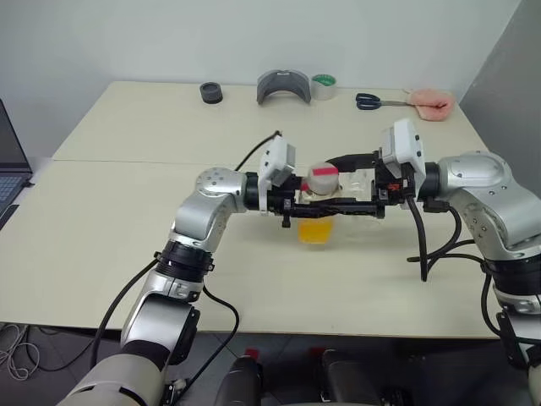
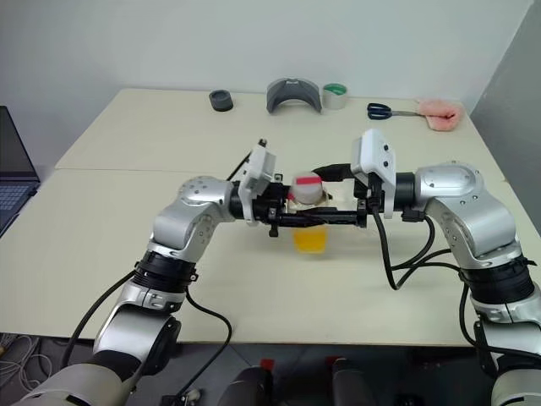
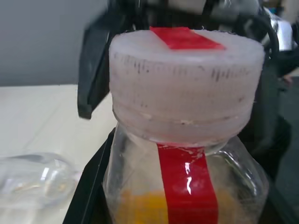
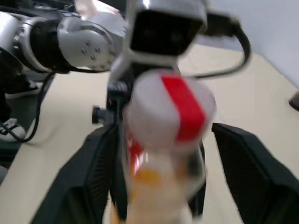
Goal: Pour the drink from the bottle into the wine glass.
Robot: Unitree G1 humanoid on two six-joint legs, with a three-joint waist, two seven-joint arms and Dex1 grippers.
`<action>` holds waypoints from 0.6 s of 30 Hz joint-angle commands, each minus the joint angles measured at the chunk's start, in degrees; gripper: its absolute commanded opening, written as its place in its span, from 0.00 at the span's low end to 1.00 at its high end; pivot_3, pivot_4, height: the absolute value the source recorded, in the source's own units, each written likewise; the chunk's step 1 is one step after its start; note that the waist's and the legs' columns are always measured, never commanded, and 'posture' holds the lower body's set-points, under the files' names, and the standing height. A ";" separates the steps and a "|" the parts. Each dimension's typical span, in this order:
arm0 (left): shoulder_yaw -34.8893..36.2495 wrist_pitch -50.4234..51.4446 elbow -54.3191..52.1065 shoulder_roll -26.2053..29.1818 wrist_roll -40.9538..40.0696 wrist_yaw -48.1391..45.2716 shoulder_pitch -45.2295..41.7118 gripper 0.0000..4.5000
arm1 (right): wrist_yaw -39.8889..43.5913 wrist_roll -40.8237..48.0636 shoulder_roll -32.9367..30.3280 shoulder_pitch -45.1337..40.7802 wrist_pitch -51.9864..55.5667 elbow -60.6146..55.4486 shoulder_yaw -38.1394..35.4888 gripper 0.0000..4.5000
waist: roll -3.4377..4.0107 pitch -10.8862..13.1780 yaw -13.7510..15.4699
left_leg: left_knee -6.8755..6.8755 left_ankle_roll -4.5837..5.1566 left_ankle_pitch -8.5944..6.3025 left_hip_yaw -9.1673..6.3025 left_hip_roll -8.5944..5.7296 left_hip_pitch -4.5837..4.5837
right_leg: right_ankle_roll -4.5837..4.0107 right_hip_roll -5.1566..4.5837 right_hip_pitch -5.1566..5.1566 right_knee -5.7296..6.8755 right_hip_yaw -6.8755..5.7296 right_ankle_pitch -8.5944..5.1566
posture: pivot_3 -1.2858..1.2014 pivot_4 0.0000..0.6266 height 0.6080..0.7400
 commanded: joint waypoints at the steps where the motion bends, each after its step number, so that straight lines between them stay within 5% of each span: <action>1: 1.33 -0.55 -1.60 -0.77 -1.31 1.47 -1.10 0.40 | -6.55 5.32 -1.52 2.44 6.50 -8.22 -9.22 0.94 | 0.00 0.00 0.27 | 0.02 0.00 0.00 0.00 0.00 -0.03 | 0.00 0.00 -0.02 0.00 0.00 0.00 | 0.52 0.24 1.00; 6: 1.20 -0.94 -0.52 -1.37 -1.25 2.12 -1.37 0.40 | -20.60 13.60 0.76 10.59 16.72 -23.29 -17.01 0.94 | 0.00 0.00 0.54 | 0.09 -0.05 0.02 -0.15 -0.02 -0.26 | -0.01 -0.02 -0.07 -0.04 -0.11 0.00 | 0.52 0.24 1.00; 12: 0.40 -2.87 2.66 -1.91 0.05 1.47 -2.68 0.40 | -43.57 10.85 12.52 13.78 25.15 -36.59 -10.39 0.94 | 0.08 0.01 -0.07 | 0.08 -0.01 0.01 -0.11 0.01 -0.19 | 0.00 0.03 -0.10 0.05 -0.06 0.00 | 0.52 0.24 1.00; 18: -0.10 -5.09 6.27 -2.83 1.45 1.09 -4.38 0.40 | -53.95 3.76 17.61 10.94 27.62 -36.16 -5.39 0.94 | 0.09 0.01 0.05 | 0.08 -0.03 0.02 -0.13 -0.02 -0.20 | 0.00 0.04 -0.10 0.02 -0.07 0.00 | 0.52 0.24 1.00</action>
